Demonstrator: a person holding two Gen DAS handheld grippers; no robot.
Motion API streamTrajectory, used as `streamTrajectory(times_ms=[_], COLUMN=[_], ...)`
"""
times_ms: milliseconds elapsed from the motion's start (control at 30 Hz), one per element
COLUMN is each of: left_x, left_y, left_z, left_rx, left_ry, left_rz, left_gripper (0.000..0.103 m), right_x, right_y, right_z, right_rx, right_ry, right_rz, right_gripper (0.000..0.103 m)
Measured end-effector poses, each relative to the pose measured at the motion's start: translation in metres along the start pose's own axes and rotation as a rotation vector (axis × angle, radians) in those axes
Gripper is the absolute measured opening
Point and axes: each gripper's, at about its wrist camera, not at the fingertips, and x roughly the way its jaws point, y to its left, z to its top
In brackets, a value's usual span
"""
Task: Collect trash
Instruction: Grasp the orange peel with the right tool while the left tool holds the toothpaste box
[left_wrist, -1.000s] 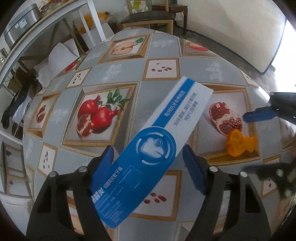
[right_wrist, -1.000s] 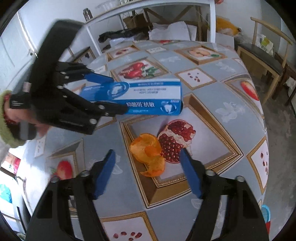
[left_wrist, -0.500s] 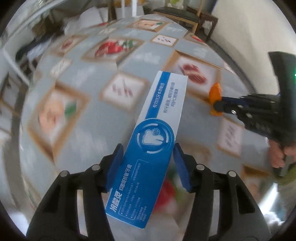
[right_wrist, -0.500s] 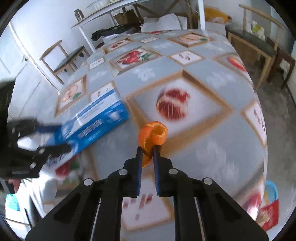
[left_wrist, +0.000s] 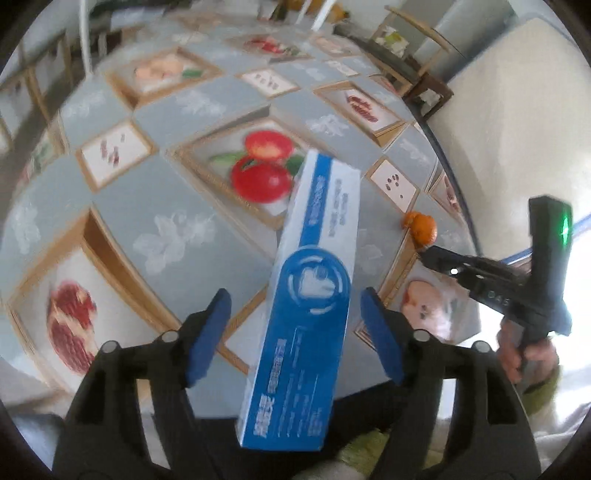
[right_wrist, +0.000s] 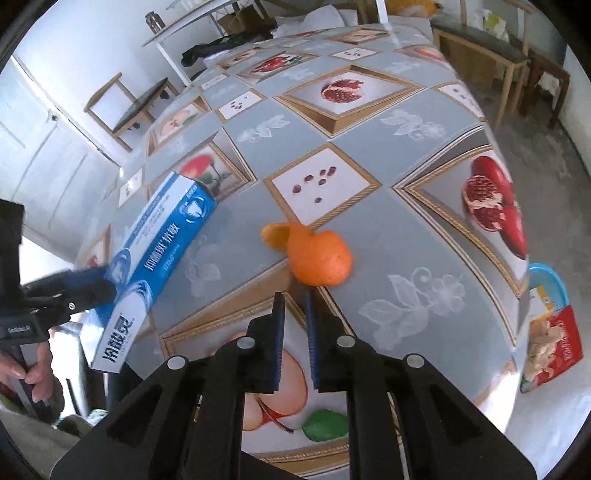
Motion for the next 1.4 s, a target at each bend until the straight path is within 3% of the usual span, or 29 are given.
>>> streamTrajectory(times_ms=[67, 200, 300, 567, 633, 867, 1300, 1400], left_x=[0.006, 0.02, 0.028, 0.034, 0.034, 0.033, 0.028, 0.025], left_y=[-0.009, -0.02, -0.023, -0.028, -0.029, -0.029, -0.03, -0.031], left_z=[0.004, 0.012, 0.014, 0.013, 0.012, 0.011, 0.007, 0.006], left_rx=[0.05, 0.11, 0.129, 0.161, 0.162, 0.163, 0.156, 0.159], left_ry=[0.005, 0.027, 0.036, 0.021, 0.019, 0.009, -0.011, -0.02], left_rz=[0.031, 0.065, 0.096, 0.142, 0.142, 0.14, 0.133, 0.134], left_gripper=[0.07, 0.07, 0.069, 0.051, 0.046, 0.045, 0.045, 0.045], right_x=[0.0, -0.001, -0.003, 0.004, -0.004, -0.037, 0.001, 0.007], right_y=[0.0, 0.003, 0.007, 0.006, 0.0, -0.041, -0.004, -0.001], right_z=[0.002, 0.008, 0.013, 0.02, 0.021, 0.026, 0.022, 0.023], right_rx=[-0.001, -0.029, -0.055, -0.076, -0.048, 0.159, 0.059, 0.046], right_ry=[0.003, -0.021, -0.044, -0.046, -0.066, -0.146, -0.097, -0.089], right_rz=[-0.001, -0.076, -0.116, -0.142, -0.115, 0.016, -0.092, -0.113], right_gripper=[0.016, 0.042, 0.051, 0.052, 0.052, 0.052, 0.051, 0.046])
